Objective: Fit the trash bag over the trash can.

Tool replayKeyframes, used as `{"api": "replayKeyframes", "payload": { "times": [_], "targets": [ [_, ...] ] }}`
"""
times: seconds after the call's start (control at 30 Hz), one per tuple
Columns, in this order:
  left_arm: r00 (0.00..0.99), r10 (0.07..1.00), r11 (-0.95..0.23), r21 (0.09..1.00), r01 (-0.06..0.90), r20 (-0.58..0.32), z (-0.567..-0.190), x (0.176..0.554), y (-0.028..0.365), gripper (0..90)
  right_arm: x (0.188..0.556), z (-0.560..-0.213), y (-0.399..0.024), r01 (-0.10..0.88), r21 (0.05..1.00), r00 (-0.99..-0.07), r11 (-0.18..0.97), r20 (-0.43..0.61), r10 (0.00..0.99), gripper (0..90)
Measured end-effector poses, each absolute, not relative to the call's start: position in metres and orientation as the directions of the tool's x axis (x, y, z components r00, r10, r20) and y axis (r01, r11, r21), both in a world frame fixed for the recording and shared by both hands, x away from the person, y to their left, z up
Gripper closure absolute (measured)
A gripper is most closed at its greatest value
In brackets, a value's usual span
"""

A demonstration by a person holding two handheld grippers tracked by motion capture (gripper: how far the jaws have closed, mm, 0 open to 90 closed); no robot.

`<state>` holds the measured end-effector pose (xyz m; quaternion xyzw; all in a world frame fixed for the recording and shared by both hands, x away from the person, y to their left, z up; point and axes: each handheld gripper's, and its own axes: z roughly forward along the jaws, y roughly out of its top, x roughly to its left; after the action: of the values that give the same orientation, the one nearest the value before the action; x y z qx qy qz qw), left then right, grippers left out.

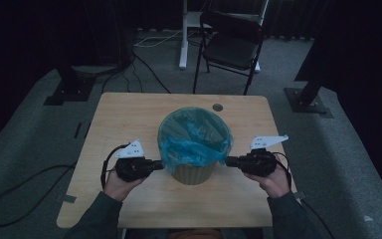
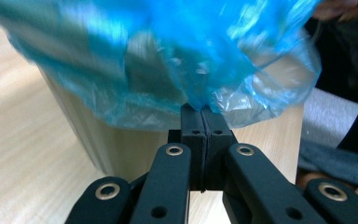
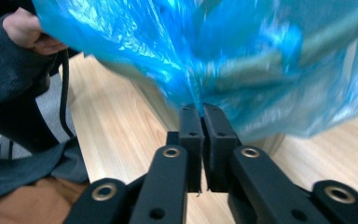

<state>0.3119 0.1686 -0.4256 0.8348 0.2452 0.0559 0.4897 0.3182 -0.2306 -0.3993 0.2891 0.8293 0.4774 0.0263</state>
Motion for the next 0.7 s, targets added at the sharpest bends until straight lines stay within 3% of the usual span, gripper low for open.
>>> {"api": "replayKeyframes", "payload": {
  "times": [0.7],
  "targets": [
    [0.862,0.479,-0.425,0.817,0.390,-0.163,-0.443,0.323,0.169,90.0,0.338,-0.435,-0.222,0.538,0.686,-0.816,0.490,0.277,0.508,90.0]
  ]
}}
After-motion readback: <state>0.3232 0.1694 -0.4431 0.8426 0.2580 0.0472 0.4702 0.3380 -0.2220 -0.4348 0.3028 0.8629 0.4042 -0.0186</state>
